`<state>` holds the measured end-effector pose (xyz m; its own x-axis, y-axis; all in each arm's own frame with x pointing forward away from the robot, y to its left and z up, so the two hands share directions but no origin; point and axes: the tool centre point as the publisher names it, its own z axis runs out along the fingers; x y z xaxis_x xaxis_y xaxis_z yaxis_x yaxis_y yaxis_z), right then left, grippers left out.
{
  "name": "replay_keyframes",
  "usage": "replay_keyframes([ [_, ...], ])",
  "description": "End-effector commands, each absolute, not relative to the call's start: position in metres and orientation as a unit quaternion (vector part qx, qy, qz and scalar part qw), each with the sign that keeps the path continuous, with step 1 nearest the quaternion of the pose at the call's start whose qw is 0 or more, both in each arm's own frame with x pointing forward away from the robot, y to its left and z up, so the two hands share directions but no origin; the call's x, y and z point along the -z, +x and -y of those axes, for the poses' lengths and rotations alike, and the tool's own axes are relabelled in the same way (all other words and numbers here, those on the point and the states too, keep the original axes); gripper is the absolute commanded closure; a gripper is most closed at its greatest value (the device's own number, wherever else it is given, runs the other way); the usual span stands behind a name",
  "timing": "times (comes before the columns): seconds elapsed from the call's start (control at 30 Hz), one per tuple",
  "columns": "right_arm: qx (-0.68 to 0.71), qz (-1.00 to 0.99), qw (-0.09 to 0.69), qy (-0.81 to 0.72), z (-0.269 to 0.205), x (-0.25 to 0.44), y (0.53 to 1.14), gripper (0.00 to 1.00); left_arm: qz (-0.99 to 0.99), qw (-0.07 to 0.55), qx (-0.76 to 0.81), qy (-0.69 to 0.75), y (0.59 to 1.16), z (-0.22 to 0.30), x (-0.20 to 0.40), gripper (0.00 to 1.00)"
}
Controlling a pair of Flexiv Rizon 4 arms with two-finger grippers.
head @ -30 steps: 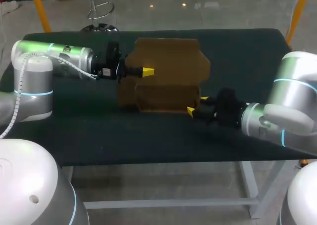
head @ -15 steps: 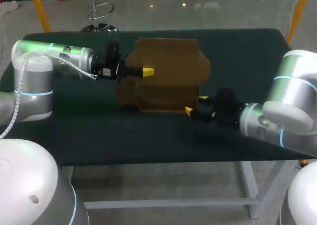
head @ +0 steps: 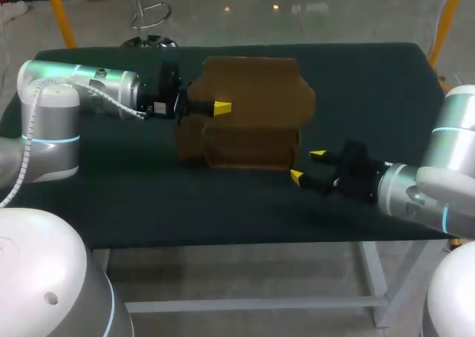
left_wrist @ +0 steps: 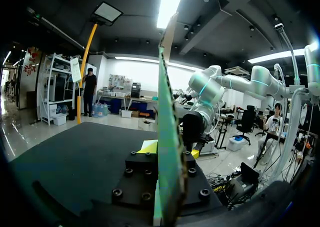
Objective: Assemble the packaging by folding the flat box into shape, placing the metal phone stand inside, and closing the box properly
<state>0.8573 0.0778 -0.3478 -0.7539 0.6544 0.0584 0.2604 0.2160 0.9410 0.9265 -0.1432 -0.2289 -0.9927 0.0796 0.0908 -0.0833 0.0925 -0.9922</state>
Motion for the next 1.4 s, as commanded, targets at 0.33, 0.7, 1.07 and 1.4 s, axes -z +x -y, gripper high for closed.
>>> replay_keyframes([
  [0.33,-0.554,-0.786,0.151,0.227,-0.031,0.340,0.854,0.15,0.736,0.062,-0.674,0.000,0.927,0.144,0.232,1.00],
  [0.7,-0.556,-0.799,0.134,0.188,-0.023,0.347,0.878,0.20,0.736,0.062,-0.674,0.000,0.927,0.144,0.232,1.00],
  [1.07,-0.560,-0.798,0.123,0.184,-0.020,0.354,0.888,0.20,0.736,0.062,-0.674,0.000,0.927,0.144,0.232,1.00],
  [1.4,-0.559,-0.800,0.117,0.184,-0.027,0.358,0.893,0.20,0.753,0.057,-0.655,-0.002,0.926,0.143,0.238,1.00],
])
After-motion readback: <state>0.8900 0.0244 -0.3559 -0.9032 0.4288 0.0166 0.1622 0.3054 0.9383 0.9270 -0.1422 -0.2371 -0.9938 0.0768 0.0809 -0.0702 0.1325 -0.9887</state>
